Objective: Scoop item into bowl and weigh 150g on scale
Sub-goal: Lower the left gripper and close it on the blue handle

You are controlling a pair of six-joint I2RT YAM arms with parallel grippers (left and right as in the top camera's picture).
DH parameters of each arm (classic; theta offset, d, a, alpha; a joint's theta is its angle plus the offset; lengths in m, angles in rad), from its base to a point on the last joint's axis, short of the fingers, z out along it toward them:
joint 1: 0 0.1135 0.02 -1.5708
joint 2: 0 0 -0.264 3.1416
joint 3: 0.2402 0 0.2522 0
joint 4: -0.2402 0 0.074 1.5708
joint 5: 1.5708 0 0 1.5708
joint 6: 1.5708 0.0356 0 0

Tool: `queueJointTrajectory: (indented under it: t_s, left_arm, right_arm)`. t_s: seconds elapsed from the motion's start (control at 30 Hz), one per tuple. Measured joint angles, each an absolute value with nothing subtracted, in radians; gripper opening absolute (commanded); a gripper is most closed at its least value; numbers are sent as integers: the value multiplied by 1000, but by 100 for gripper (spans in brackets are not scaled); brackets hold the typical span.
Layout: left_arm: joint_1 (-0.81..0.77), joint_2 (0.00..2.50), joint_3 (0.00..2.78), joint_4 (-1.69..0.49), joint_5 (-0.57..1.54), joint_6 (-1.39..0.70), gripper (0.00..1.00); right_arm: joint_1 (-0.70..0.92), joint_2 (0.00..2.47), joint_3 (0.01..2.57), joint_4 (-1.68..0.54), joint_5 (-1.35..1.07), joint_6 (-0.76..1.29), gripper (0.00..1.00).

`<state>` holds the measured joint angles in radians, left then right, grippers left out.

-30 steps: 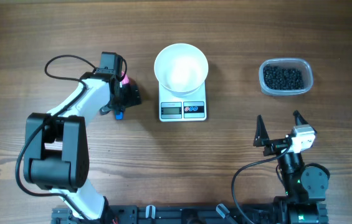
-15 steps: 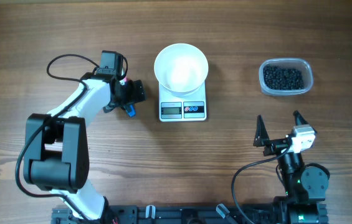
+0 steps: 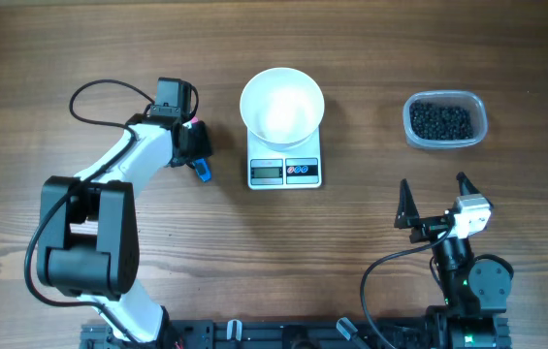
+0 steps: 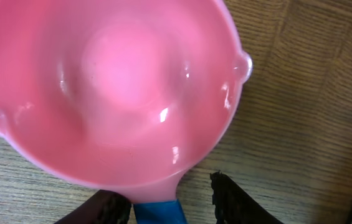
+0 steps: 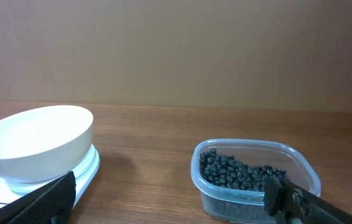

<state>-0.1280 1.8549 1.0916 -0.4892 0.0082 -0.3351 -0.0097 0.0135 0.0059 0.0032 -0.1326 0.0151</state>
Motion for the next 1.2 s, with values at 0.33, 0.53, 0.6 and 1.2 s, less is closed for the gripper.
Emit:
queueJointTrajectory:
  t_s: [0.33,0.53,0.6,1.2]
  left_arm:
    - [-128,1881,1092,-468,-26,-344,33]
    - [-128,1881,1092,-466,-31,-359,29]
    - [-128,1882,1092,-466,-32,-359,29]
    - [-126,1883,1092,-451,-17,-366,4]
  right_arm:
    - [-10,14,6,4,-133,15,100]
    - [-10,14,6,3,-133,15,100]
    - [-10,14,6,3,-133,15,100]
    - [-10,14,6,4,-133,15,100]
